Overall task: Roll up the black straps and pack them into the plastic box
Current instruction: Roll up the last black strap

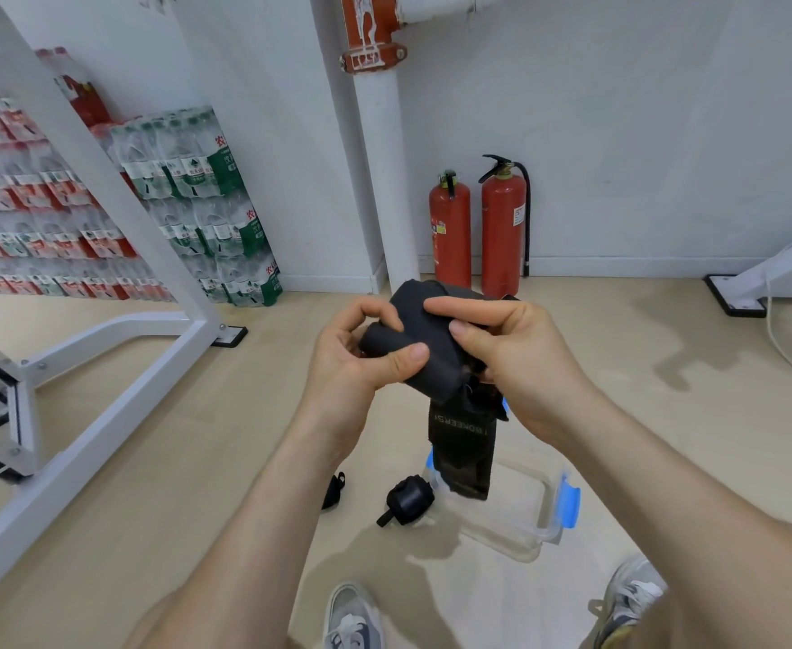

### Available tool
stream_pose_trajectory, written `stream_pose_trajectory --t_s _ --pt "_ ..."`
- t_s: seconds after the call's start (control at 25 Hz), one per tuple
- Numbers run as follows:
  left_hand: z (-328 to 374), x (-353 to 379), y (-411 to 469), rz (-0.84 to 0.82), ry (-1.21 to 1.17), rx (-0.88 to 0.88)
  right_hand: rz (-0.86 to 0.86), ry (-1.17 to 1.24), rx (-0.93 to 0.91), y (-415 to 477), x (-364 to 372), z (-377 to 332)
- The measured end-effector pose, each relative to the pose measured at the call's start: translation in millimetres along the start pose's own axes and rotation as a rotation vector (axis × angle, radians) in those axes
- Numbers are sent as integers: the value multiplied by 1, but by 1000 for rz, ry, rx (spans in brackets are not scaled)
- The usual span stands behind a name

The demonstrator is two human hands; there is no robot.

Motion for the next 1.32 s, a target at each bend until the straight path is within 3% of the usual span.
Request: stream_pose_trajectory --t_s 0.08,0.28,0.44,0.52,0.76,1.0,1.12,1.2,1.32 --pt "0 -1 1 51 5 1 -29 -97 -33 -3 1 -3" --pt "-3 3 2 88 156 -28 -155 -56 51 -8 4 -2" --pt "0 -5 1 -259 59 -88 -140 143 133 -5 -1 -2" --pt "2 -7 1 -308 29 -28 -169 220 179 -6 -3 -4" --pt "-1 -6 3 -123 65 -2 -219 201 224 -12 6 -5" --pt "4 8 -1 24 222 4 -237 99 119 -13 9 -3" --pt "9 7 -3 -48 286 -75 -257 31 98 -9 5 -4" --pt "14 -11 1 -12 218 -103 -352 37 135 -8 -4 -13" --pt "11 -17 5 -7 178 -87 -651 124 187 -14 -10 -23"
Point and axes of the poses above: each hand's wrist, its own y-axis towards the middle knuckle, its own x-axis out of the palm, z = x × y, the point moved 4 cm from there along y, towards the middle knuckle, and after that the axes turned 5 degrees about y, right-handed, at the moved point
